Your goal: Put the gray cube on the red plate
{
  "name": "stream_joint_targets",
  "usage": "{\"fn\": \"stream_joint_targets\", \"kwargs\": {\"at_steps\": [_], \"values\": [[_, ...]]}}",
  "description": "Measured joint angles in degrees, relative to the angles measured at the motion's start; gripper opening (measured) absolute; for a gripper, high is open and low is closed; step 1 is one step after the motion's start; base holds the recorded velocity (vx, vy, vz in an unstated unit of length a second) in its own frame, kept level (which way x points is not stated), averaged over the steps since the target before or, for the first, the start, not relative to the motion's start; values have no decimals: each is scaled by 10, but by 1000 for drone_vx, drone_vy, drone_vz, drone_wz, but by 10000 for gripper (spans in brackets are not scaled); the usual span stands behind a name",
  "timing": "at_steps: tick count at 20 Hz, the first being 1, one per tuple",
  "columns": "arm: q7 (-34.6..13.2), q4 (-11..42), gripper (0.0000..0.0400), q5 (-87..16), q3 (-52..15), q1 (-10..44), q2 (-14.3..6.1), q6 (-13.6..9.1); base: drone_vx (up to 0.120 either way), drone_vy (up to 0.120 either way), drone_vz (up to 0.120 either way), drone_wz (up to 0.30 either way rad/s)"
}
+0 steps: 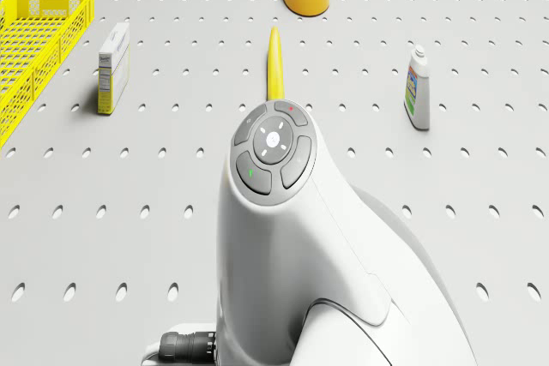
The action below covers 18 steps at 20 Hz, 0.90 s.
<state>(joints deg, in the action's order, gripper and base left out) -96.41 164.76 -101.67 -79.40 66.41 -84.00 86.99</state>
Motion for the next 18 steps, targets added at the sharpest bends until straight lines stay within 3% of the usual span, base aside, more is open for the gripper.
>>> {"fn": "stream_joint_targets", "kwargs": {"at_steps": [2, 18], "values": [[0, 0, 251, 1, 0, 0, -2, 2, -120, -120, 0, 0], [-3, -1, 251, 8, -3, 4, -19, 18, 0, -120, 0, 0]]}}
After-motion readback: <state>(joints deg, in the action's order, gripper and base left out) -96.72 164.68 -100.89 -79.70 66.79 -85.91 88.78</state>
